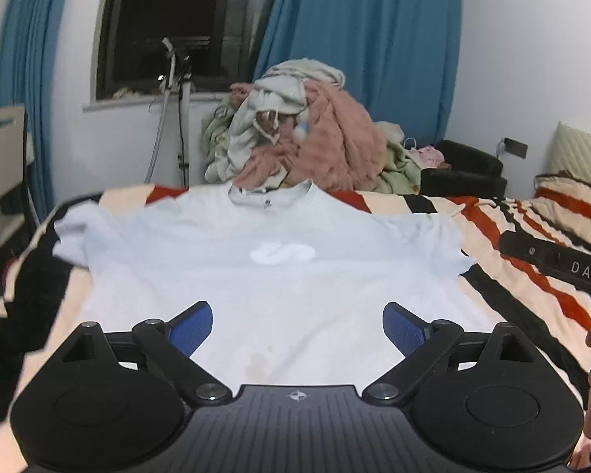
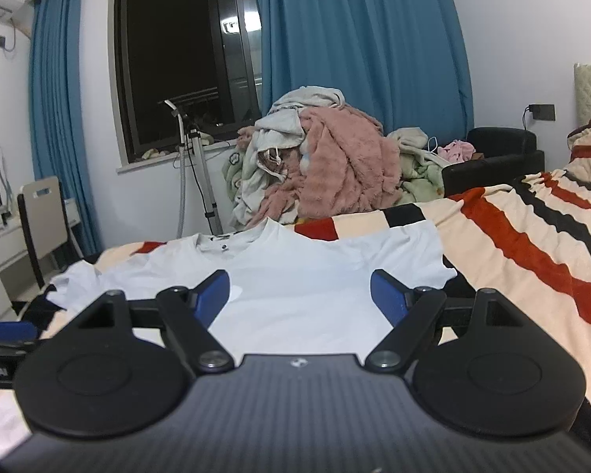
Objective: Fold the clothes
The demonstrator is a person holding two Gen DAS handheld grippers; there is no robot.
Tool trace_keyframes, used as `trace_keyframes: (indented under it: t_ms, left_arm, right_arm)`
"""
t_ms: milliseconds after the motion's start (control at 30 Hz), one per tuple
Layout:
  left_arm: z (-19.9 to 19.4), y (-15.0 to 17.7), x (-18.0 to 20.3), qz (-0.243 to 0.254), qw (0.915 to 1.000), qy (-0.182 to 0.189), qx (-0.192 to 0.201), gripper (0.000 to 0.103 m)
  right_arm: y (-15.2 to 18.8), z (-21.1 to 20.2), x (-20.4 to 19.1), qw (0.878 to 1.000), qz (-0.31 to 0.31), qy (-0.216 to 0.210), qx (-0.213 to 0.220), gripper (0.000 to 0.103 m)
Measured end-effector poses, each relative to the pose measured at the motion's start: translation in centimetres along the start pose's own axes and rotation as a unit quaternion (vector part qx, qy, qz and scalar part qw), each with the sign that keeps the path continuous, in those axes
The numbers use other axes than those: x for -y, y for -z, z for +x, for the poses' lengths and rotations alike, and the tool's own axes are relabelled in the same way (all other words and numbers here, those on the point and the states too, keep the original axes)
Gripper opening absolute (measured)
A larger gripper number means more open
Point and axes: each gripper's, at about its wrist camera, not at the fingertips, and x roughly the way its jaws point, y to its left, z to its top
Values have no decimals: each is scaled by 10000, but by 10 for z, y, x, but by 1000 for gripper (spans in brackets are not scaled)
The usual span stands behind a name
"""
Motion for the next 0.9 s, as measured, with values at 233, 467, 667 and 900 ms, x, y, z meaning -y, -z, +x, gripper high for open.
trace_keyframes:
  t_ms: [233, 467, 667, 900]
  left_arm:
    - [-14, 3, -15, -6, 9998, -167, 66, 99]
    - [-31, -1, -14, -61, 9997, -187, 151, 100]
    - [-30, 4, -16, -32, 9996, -229, 170, 101]
    - [-17, 13, -23, -68, 9990, -450, 31, 101]
  right_arm:
    - [5, 7, -1, 9998, 97, -78, -159, 80]
    - [12, 39, 16, 9965, 701, -37, -452, 80]
    - [10, 87, 22, 9984, 325, 409, -233, 80]
    - [25, 151, 79, 9942, 787, 599, -422, 80]
